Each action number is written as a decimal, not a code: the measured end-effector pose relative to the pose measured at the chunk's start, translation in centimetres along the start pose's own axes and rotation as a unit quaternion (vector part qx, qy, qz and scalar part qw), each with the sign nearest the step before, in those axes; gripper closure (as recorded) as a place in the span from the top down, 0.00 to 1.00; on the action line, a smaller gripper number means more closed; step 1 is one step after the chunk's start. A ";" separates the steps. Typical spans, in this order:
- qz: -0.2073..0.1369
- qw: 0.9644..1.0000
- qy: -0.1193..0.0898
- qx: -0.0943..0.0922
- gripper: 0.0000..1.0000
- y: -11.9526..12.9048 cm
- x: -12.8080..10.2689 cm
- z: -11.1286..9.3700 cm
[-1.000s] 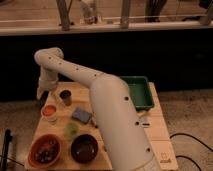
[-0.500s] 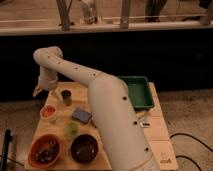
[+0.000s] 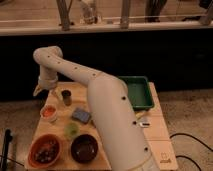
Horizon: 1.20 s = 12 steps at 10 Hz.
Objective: Place apple in paper cup
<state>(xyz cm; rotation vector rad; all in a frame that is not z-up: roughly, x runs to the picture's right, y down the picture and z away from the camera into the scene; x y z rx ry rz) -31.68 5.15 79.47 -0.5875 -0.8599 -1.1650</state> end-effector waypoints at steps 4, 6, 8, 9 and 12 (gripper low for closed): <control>0.001 1.000 0.003 0.004 0.80 0.2 0.1 0.0; -0.001 1.000 0.007 0.010 0.80 0.2 0.2 -0.3; -0.005 1.000 0.010 0.010 0.80 0.2 0.3 -0.5; -0.007 1.000 0.012 0.010 0.80 0.2 0.3 -0.5; -0.007 1.000 0.012 0.010 0.80 0.2 0.3 -0.6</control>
